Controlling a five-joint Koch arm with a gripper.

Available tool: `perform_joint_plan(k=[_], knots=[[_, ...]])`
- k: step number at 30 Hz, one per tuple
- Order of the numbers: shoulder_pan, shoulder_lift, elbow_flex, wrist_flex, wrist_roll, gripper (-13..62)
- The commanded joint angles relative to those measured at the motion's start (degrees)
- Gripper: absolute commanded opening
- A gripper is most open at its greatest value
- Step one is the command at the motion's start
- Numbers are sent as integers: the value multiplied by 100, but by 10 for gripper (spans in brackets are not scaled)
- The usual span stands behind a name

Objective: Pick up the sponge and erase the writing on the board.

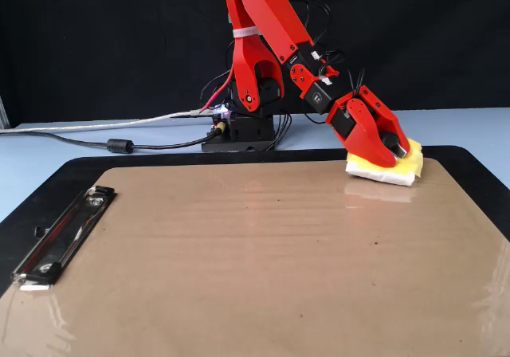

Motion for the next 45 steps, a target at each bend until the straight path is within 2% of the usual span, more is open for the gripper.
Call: perform_joint_plan(k=[1,3,9,10,12,13,14,17,21,25,27,29,34,39,45], knots=[[-88,35,-97,-79,-220,-80],[-105,-53,-255,-97,-229,-80],[-396,-1371,-1046,-404,-255,-75],[-404,-1389,-1063,-422,-229,-24],[-404,-1362,-1046,-369,-237,185],[-422,-1362,-1020,-352,-229,258],[-431,-1354,-993,-352,-229,282],[-475,-1327,-984,-334,-264,324],[-729,-1195,-1037,-334,-272,339],[-905,-431,-1046,-369,-536,340],[-773,308,-984,-343,-712,338],[-114,940,-800,-202,-694,336],[2698,3015,554,1354,-149,330],[5924,3243,686,3806,3542,323],[6196,3384,35,7629,3059,323]])
